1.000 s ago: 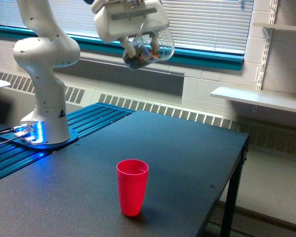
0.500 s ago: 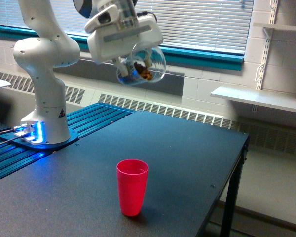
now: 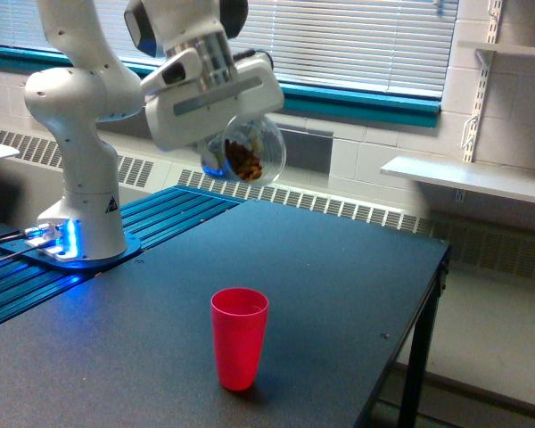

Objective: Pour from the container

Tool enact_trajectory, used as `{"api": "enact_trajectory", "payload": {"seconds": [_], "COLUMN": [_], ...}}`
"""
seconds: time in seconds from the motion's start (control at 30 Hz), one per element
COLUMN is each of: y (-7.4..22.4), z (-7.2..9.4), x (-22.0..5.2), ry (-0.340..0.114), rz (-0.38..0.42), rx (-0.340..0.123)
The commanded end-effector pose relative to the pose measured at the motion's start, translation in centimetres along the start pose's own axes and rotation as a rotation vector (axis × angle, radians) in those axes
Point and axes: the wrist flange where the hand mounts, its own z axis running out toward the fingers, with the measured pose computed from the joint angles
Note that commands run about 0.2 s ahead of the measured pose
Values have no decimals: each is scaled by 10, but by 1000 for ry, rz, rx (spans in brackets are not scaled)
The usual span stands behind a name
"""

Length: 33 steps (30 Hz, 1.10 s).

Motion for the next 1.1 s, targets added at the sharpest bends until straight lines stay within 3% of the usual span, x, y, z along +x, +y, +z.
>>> {"api": "enact_trajectory", "payload": {"seconds": [0.03, 0.77, 1.1], "y": [9, 47, 54], "z": [11, 55, 73], "x": [5, 21, 29], "ry": [-18, -89, -116], "rz": [-27, 70, 78], "rx": [-10, -76, -101]}}
